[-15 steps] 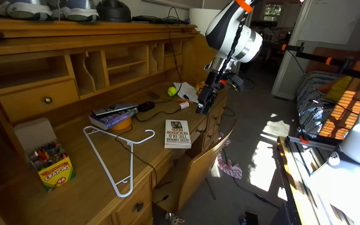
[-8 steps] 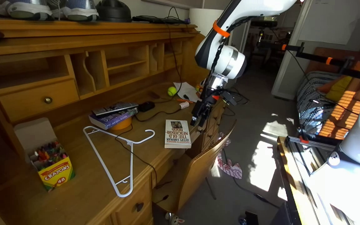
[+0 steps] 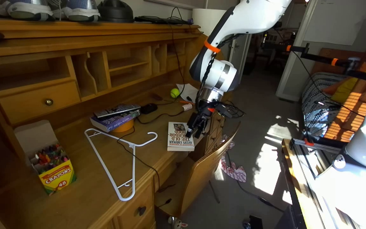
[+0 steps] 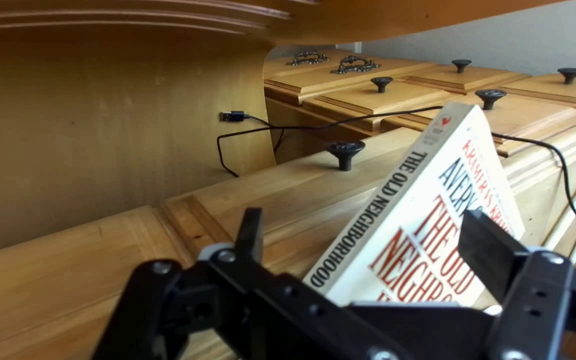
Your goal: Put the white book in the top middle segment of the study desk
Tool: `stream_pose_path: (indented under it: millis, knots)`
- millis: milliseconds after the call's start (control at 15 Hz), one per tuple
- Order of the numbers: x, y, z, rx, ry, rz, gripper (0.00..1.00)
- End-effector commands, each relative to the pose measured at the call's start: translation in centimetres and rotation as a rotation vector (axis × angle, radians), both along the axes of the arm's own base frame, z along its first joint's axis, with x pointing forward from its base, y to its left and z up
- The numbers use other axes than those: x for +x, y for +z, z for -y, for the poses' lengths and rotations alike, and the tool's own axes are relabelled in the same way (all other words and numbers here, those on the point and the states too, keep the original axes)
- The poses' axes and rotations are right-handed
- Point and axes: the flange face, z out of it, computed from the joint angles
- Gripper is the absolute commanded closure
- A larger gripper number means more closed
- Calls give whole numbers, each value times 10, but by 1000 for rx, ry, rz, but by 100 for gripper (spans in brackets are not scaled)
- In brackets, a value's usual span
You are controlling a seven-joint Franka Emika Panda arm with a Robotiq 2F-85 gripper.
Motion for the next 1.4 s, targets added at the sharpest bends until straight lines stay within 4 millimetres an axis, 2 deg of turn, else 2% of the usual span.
stream_pose_path:
  millis: [0,267,933,1000,1067,1200,1333]
  knots:
    - [11,-14,0,44,-13,42,0]
    - [19,-18,-2,75,-18,67,0]
    - [16,-15,1,160,5,82,0]
    - [16,-14,2,165,5,86,6]
    - [16,-13,3,171,6,88,26]
    - [14,-12,6,180,7,92,32]
    - [12,-11,9,186,7,97,48]
